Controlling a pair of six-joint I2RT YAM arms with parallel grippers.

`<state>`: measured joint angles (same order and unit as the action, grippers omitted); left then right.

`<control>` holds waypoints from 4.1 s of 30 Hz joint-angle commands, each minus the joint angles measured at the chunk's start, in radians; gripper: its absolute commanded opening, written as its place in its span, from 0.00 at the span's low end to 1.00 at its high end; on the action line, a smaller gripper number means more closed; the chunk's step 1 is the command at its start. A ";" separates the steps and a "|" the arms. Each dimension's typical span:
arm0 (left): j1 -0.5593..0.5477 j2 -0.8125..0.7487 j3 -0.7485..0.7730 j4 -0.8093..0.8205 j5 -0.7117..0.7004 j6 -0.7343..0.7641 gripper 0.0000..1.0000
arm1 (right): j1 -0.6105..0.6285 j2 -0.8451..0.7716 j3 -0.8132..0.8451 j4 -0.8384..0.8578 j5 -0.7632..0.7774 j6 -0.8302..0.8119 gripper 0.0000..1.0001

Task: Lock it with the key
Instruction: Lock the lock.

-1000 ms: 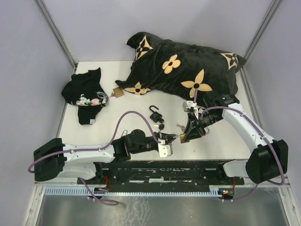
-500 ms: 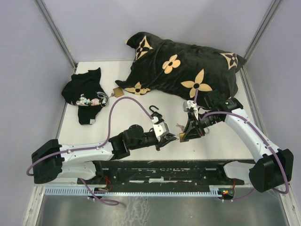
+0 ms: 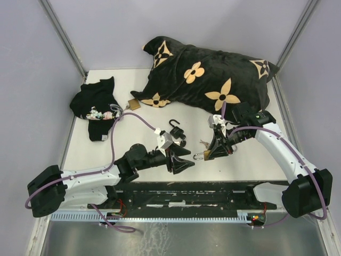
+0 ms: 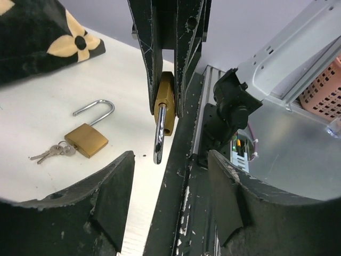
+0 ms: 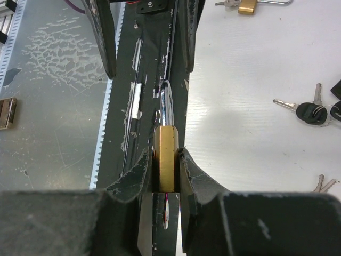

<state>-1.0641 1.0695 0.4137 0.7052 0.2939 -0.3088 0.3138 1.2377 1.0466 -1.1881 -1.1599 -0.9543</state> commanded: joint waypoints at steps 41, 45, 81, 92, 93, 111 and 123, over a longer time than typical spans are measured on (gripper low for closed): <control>-0.099 0.295 -0.061 0.600 -0.125 -0.137 0.26 | -0.002 -0.013 0.052 -0.119 -0.106 -0.150 0.02; -0.099 0.297 -0.062 0.592 -0.107 -0.156 0.25 | -0.002 -0.016 0.051 -0.116 -0.104 -0.149 0.02; -0.099 0.198 -0.061 0.465 -0.145 -0.245 0.37 | -0.003 -0.043 0.046 -0.132 -0.121 -0.160 0.02; -0.099 0.210 -0.062 0.480 -0.144 -0.277 0.31 | -0.002 -0.037 0.044 -0.134 -0.121 -0.160 0.02; -0.099 0.212 -0.058 0.480 -0.142 -0.277 0.30 | -0.002 -0.037 0.045 -0.134 -0.122 -0.160 0.02; -0.099 0.225 -0.067 0.544 -0.134 -0.250 0.03 | -0.002 -0.017 0.045 -0.121 -0.142 -0.119 0.09; -0.099 0.081 -0.072 0.509 -0.176 -0.177 0.03 | -0.003 -0.018 0.037 -0.078 -0.212 -0.027 0.51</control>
<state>-1.1591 1.2163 0.3328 1.1374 0.1516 -0.5449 0.3130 1.2266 1.0580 -1.2949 -1.2884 -1.0222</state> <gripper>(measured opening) 0.074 0.473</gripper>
